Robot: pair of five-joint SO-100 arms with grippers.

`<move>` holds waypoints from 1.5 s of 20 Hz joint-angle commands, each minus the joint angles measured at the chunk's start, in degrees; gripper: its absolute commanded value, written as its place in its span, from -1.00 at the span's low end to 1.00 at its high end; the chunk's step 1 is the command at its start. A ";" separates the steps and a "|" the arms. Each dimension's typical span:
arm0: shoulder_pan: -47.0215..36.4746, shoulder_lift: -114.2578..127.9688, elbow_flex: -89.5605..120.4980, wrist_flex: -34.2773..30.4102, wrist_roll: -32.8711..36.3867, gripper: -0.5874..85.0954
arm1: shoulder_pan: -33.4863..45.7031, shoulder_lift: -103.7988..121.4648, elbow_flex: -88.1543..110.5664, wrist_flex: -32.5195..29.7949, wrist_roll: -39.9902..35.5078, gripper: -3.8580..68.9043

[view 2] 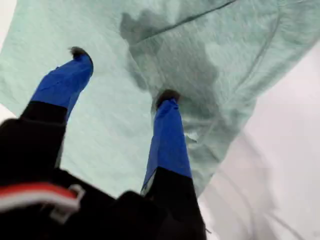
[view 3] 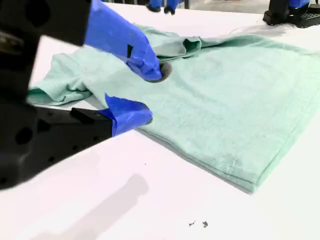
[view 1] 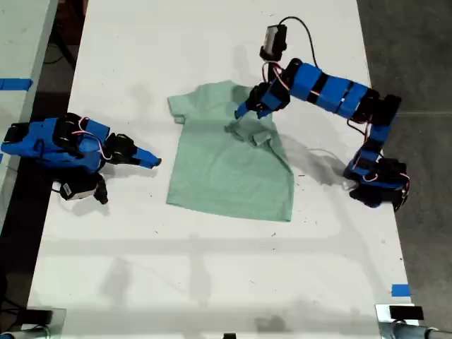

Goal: Fold t shirt

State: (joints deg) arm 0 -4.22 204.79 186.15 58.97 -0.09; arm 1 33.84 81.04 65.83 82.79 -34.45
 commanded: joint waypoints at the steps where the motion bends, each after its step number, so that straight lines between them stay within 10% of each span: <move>1: 0.00 -0.09 2.46 -0.44 0.26 -0.74 | 0.79 15.21 4.13 8.09 0.97 -0.33; 9: 0.00 -0.09 2.46 -0.44 0.26 -0.74 | -19.78 84.99 74.53 -0.53 20.57 -0.92; 12: 0.00 -0.09 2.46 -0.44 0.26 -0.74 | -25.31 115.58 92.72 7.65 27.42 -0.92; 19: -6.15 0.00 2.46 -0.53 2.81 -0.72 | -22.59 118.56 111.18 -3.60 8.61 -0.86; 21: -7.91 0.62 2.46 -0.79 2.90 -0.99 | -22.94 119.27 111.27 -3.87 8.79 -0.86; 30: -24.35 0.62 2.46 -0.62 3.08 -0.99 | -23.55 119.27 111.27 -3.87 8.61 -0.86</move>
State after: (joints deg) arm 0 -26.28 205.05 186.15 58.97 2.37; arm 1 10.28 199.86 174.11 80.42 -25.31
